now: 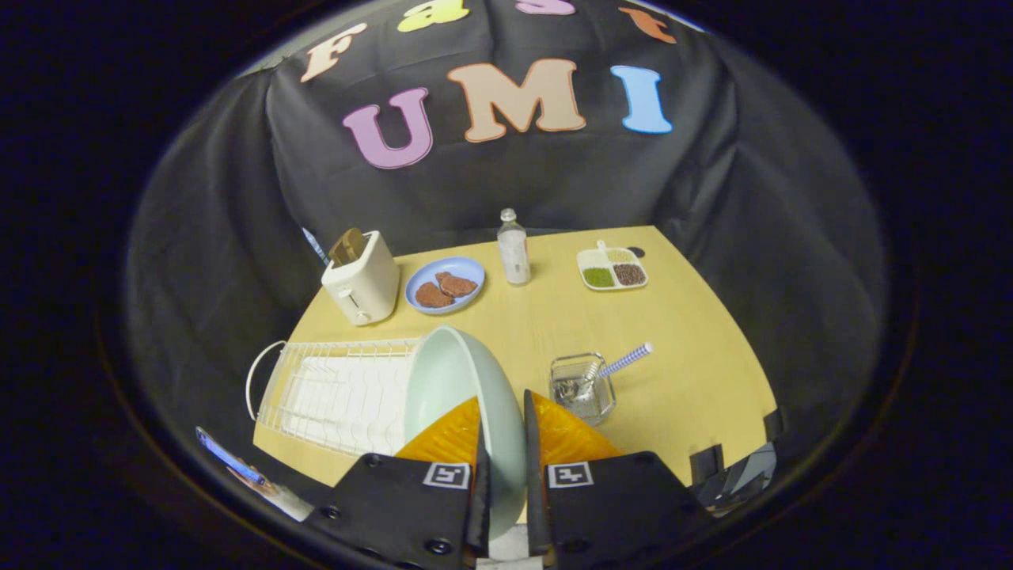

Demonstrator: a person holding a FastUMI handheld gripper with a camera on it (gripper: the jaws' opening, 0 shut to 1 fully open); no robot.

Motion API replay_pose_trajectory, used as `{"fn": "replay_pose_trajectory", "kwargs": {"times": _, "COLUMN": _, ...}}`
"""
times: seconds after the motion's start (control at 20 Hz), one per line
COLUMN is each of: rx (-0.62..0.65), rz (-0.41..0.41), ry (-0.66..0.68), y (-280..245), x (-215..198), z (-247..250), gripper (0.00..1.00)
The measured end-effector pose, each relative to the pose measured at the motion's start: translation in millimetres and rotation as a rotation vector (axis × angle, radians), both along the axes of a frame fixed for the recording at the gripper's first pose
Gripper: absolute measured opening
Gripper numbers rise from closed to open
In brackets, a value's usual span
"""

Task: Take the plate from the dish rack, then take the spoon from the basket and place it into the plate.

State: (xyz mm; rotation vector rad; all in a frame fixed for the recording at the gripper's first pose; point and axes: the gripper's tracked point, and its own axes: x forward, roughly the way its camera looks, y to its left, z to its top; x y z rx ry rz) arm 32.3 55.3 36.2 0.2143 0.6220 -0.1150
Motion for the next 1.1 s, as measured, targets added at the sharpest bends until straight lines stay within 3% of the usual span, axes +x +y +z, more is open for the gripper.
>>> {"fn": "replay_pose_trajectory", "kwargs": {"times": 0.35, "rx": 0.305, "rz": -0.04, "ry": -0.059, "y": -25, "x": -46, "z": -106, "gripper": 0.22}}
{"fn": "replay_pose_trajectory", "kwargs": {"times": 0.65, "rx": 0.47, "rz": -0.116, "ry": -0.071, "y": -24, "x": -48, "z": -185, "gripper": 0.21}}
{"fn": "replay_pose_trajectory", "kwargs": {"times": 0.85, "rx": 0.519, "rz": -0.128, "ry": -0.123, "y": -23, "x": -36, "z": -198, "gripper": 0.21}}
{"fn": "replay_pose_trajectory", "kwargs": {"times": 1.1, "rx": 0.485, "rz": -0.131, "ry": -0.097, "y": -30, "x": -18, "z": -211, "gripper": 0.21}}
